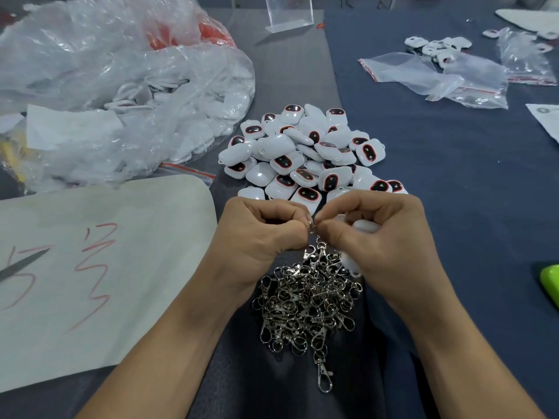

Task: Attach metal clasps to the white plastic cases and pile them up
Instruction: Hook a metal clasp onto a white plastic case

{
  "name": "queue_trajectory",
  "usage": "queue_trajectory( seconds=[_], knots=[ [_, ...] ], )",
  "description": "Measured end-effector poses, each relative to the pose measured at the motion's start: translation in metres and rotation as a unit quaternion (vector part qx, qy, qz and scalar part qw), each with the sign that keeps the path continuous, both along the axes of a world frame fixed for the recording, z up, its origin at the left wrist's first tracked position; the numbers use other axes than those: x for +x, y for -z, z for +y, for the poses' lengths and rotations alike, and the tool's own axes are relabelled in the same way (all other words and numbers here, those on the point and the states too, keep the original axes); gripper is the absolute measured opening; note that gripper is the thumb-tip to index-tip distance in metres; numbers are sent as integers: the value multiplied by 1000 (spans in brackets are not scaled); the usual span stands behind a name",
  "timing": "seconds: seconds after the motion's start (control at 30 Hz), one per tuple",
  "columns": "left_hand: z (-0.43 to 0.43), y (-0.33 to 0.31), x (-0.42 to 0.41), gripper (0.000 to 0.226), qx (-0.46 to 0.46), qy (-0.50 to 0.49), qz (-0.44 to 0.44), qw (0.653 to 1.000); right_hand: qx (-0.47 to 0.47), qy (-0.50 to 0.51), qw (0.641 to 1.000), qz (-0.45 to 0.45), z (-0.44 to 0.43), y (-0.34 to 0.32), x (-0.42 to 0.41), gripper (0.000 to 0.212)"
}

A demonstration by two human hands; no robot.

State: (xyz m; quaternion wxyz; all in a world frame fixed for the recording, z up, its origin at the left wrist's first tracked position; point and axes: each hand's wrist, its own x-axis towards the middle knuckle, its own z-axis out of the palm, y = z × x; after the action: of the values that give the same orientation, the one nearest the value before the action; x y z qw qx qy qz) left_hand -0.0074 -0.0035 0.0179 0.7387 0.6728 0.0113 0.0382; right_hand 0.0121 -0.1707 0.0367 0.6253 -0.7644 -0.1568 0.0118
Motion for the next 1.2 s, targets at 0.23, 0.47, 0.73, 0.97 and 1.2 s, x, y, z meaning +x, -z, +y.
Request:
queue_trajectory(
  seconds=[0.23, 0.47, 0.73, 0.97, 1.2],
  knots=[
    [4, 3, -3, 9, 340, -18, -80, 937, 34, 112, 956, 269, 2, 4, 9, 33],
    [13, 6, -2, 16, 518, -7, -81, 852, -41, 45, 986, 156, 3, 15, 7, 12],
    [16, 9, 0, 3, 471, 17, -83, 878, -125, 51, 987, 91, 3, 26, 10, 9],
    [19, 10, 1, 3, 459, 28, -71, 885, -152, 59, 985, 63, 2, 25, 7, 8],
    [20, 12, 1, 9, 461, 22, -67, 885, -157, 50, 986, 28, 5, 23, 5, 10]
  ],
)
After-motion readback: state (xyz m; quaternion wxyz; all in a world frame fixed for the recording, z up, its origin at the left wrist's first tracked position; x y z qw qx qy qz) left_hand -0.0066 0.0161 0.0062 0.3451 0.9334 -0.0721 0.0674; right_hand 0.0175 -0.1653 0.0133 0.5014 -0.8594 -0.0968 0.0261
